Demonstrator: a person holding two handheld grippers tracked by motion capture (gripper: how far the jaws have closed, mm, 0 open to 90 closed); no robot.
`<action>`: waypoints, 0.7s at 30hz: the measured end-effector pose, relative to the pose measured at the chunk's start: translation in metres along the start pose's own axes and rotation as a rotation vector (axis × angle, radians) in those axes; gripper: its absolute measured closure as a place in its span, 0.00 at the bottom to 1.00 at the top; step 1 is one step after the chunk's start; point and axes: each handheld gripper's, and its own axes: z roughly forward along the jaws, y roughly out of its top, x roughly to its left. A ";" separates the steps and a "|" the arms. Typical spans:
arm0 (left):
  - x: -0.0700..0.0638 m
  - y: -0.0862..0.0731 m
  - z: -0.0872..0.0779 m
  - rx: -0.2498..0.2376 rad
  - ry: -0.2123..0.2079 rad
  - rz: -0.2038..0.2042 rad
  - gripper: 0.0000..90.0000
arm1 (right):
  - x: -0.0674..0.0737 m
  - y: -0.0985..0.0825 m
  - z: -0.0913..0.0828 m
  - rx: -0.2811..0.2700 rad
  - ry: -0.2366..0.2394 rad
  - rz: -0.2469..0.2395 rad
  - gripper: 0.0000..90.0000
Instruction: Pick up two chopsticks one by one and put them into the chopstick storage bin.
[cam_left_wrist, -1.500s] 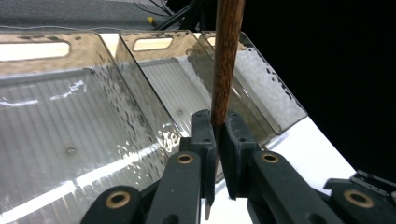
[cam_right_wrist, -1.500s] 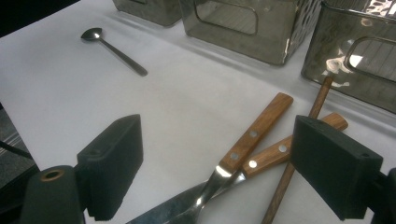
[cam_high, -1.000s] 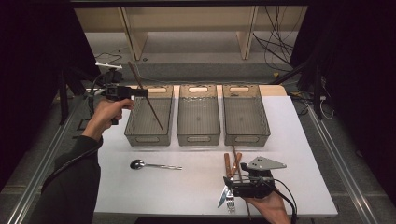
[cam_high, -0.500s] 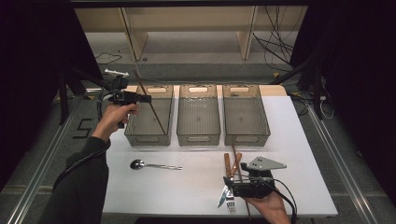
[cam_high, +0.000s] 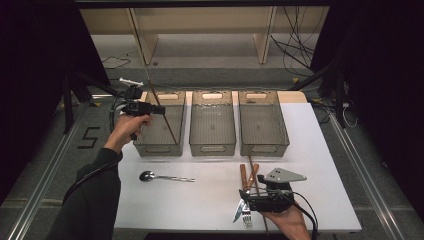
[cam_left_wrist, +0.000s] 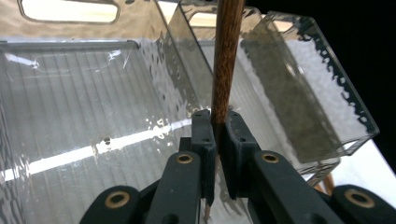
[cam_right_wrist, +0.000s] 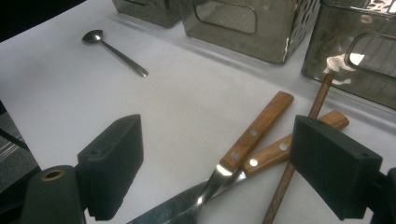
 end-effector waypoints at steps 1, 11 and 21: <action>0.000 -0.001 0.001 0.003 0.000 0.000 0.93 | 0.000 0.000 0.000 0.000 0.001 0.000 0.20; 0.001 -0.007 0.014 0.022 0.004 -0.005 0.92 | 0.000 0.000 0.000 0.001 -0.002 -0.002 0.21; -0.005 -0.004 0.022 0.032 0.075 0.000 0.47 | 0.000 0.000 0.000 0.002 0.003 -0.004 0.21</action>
